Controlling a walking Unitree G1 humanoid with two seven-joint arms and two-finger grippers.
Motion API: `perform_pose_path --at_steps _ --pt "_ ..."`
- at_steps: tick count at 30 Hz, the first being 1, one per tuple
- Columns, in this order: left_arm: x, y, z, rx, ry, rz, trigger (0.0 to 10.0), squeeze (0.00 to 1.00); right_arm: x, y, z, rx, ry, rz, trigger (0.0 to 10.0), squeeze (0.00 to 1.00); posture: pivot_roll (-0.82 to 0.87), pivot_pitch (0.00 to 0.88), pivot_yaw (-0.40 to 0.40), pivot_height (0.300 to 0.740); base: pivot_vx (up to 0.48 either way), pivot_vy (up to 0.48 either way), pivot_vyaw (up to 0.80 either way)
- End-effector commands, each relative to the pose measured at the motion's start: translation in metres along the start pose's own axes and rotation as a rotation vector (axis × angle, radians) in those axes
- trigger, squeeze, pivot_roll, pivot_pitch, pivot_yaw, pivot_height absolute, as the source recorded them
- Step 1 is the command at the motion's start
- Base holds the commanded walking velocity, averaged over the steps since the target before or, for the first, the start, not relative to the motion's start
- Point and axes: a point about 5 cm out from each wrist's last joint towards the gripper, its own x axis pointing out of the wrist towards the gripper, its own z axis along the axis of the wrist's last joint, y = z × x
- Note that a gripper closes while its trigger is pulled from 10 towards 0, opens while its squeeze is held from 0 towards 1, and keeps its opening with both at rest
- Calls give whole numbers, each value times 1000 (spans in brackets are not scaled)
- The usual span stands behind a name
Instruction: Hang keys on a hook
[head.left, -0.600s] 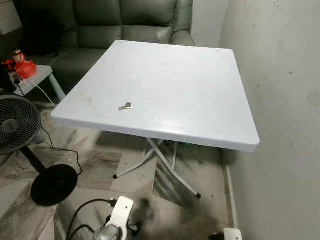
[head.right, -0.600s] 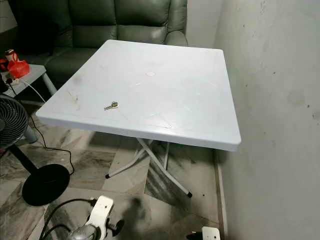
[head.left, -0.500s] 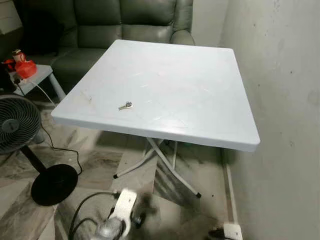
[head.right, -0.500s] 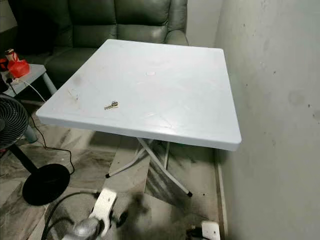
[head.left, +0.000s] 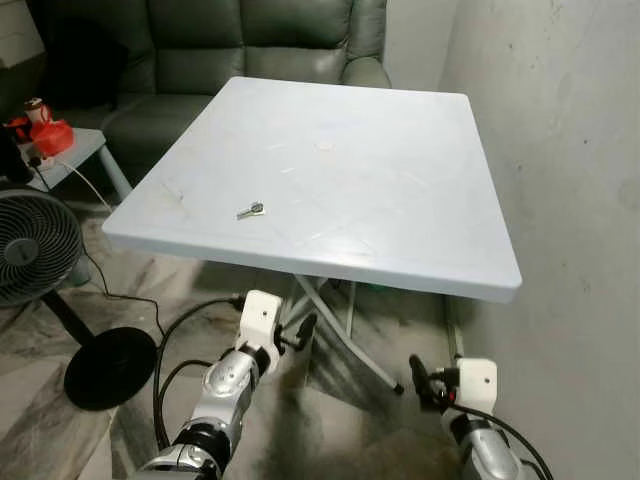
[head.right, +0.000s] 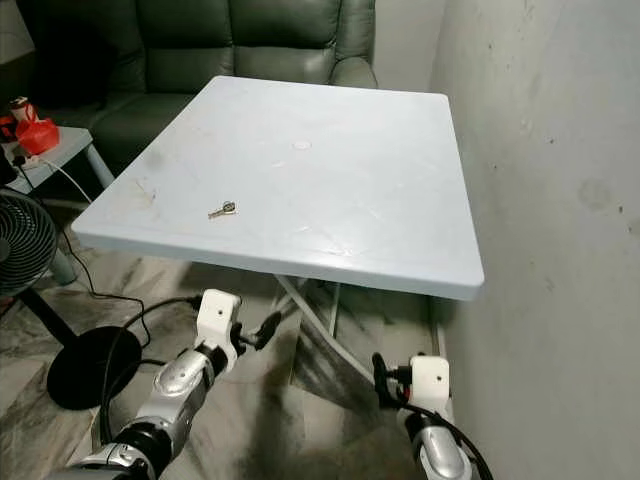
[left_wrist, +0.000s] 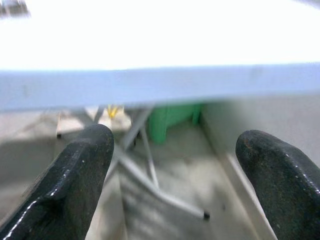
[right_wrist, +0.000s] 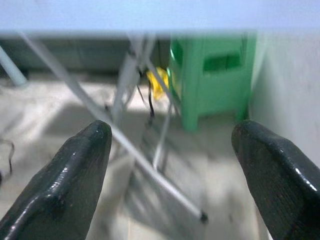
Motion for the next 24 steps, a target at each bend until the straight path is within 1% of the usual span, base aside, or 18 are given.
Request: perform_pose_path --at_steps 1,2,3,4,7,8,9,10,12,13,14,15,16,17,19,21,23,24 --pt "5 6 17 -5 -70 13 10000 0 8 1 17 11 -91 2 10000 0 -87 0 23 740 0 0 0" --pt "9 10 28 -7 -113 22 10000 0 13 3 29 24 -150 1 10000 0 -85 0 23 740 0 0 0" --pt "10 12 35 -5 -139 27 10000 0 16 4 36 31 -178 0 10000 0 -82 0 21 740 0 0 0" --pt "11 13 39 -2 -155 31 10000 0 18 4 41 36 -194 0 10000 0 -82 0 21 740 0 0 0" --pt "13 21 50 -30 -190 49 10000 0 22 6 55 30 -251 18 10000 0 -80 0 17 740 0 0 0" --pt "13 31 60 -71 -218 83 10000 0 24 6 68 31 -292 18 10000 0 -78 0 16 740 0 0 0" --pt "13 37 67 -89 -235 102 10000 0 25 5 75 32 -310 14 10000 0 -76 0 14 740 0 0 0" --pt "13 37 67 -89 -235 102 10000 0 25 5 75 32 -310 14 10000 0 -76 0 14 740 0 0 0" --pt "13 46 78 -115 -262 133 10000 0 26 3 87 24 -335 -5 10000 0 -75 0 14 740 0 0 0" --pt "12 52 85 -142 -282 152 10000 0 27 1 93 29 -336 -21 10000 0 -75 0 17 740 0 0 0" --pt "11 60 95 -194 -301 187 10000 0 27 -1 103 26 -350 -43 10000 0 -77 0 18 740 0 0 0" --pt "11 60 95 -194 -301 187 10000 0 27 -1 103 26 -350 -43 10000 0 -77 0 18 740 0 0 0" --pt "10 65 102 -207 -303 218 10000 0 28 -1 111 48 -355 -55 10000 0 -83 0 22 740 0 0 0" --pt "9 66 105 -212 -311 219 10000 0 27 -1 116 56 -370 -65 10000 0 -83 0 22 740 0 0 0" --pt "9 69 112 -189 -310 234 10000 0 26 -3 126 83 -402 -82 10000 0 -83 1 23 740 0 0 0" --pt "6 71 117 -161 -325 244 10000 0 24 -3 134 88 -433 -96 10000 0 -86 1 24 740 0 0 0" --pt "5 74 122 -193 -320 251 10000 0 21 -4 139 93 -439 -97 10000 0 -89 9 25 740 0 0 0" --pt "3 76 126 -192 -318 250 10000 0 19 -4 140 78 -435 -94 10000 0 -90 14 28 740 0 0 0"
